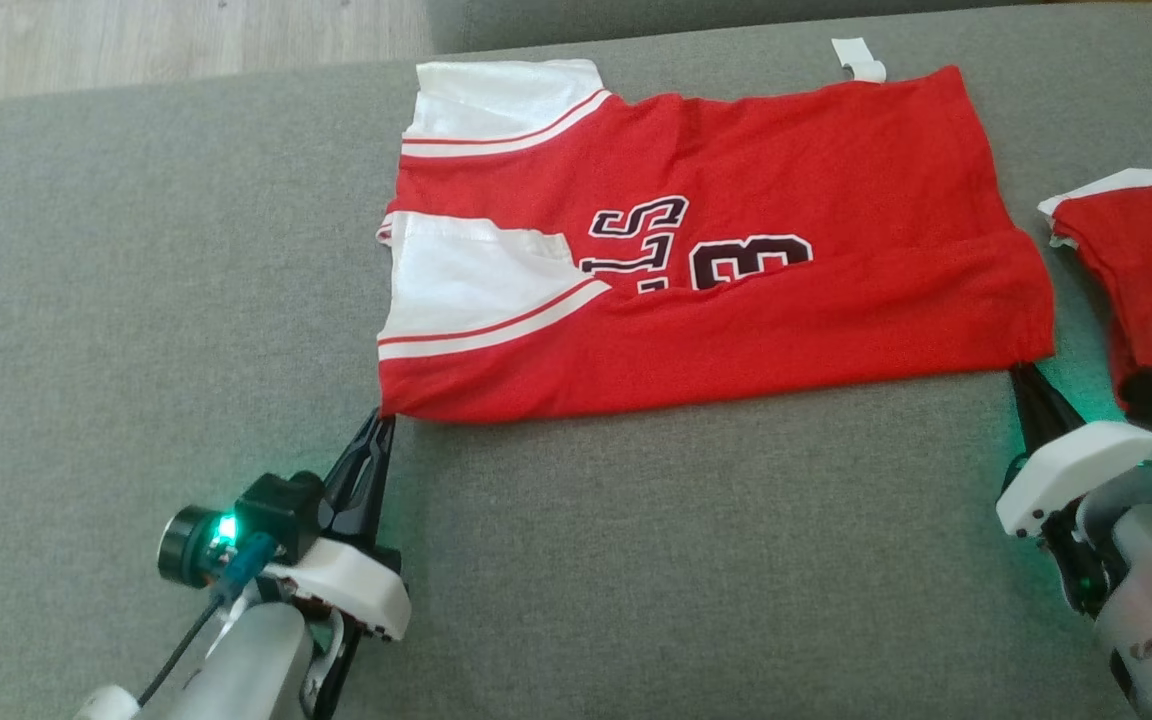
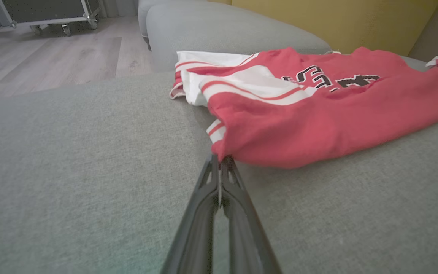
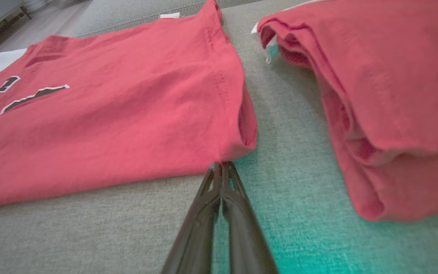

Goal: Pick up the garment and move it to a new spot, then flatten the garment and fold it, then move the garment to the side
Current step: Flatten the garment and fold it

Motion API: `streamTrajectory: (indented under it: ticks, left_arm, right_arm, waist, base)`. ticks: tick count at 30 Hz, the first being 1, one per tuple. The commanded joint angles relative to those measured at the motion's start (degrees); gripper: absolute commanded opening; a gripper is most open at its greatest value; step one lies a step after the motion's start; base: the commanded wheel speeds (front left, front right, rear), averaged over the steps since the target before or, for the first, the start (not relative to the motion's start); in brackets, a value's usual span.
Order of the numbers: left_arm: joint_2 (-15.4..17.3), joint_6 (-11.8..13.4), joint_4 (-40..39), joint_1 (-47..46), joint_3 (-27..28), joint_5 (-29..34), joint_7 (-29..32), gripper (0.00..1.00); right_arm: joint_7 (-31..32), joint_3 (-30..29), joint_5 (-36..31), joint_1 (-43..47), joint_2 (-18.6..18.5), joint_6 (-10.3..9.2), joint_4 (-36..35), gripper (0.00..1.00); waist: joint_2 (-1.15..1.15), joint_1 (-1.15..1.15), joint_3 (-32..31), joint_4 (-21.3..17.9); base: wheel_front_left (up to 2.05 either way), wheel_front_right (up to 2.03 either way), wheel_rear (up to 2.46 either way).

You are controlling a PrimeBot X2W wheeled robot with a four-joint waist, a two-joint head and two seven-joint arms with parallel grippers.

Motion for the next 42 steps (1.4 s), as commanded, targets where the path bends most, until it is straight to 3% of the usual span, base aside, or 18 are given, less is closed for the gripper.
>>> streamTrajectory:
  ticks: [1, 19, 32, 41, 42]
  left_arm:
    - [1.48, 0.02, -2.04, -0.6, 2.15, 0.56, -0.3, 0.0]
    - [4.94, -0.04, -8.74, 10.69, 2.51, 0.07, -0.3, 0.0]
    - [6.35, 3.86, -20.44, 25.83, 1.25, -1.54, 2.4, 0.0]
    - [6.68, 4.29, -23.78, 28.8, 1.14, -3.64, 5.29, 0.0]
    - [6.37, 3.93, -23.13, 28.26, 0.95, -4.24, 6.08, 0.0]
  right_arm:
    - [-0.56, 1.45, 0.61, -0.83, -1.49, -0.04, -0.71, 0.0]
    - [-3.2, 7.44, 1.48, 7.2, -7.25, -0.04, -4.83, 0.0]
    - [-3.23, 6.09, 2.26, 18.25, -9.57, -0.04, -9.8, 0.0]
    - [-1.84, 3.33, 1.12, 21.1, -9.82, -0.04, -10.82, 0.0]
    - [-1.42, 2.52, 0.64, 21.21, -9.45, -0.04, -10.81, 0.18]
  waist:
    - [0.0, 0.0, -0.27, -0.04]
    - [0.0, 0.0, -8.16, -0.59]
    - [0.0, 0.0, -12.13, -1.11]
    - [0.0, 0.0, -12.12, -1.13]
    - [0.0, 0.0, -12.06, -1.11]
  base:
    - [0.0, 0.0, 0.0]
    - [0.0, 0.0, 0.0]
    - [0.0, 0.0, 0.0]
    - [0.0, 0.0, 0.0]
    - [0.0, 0.0, 0.0]
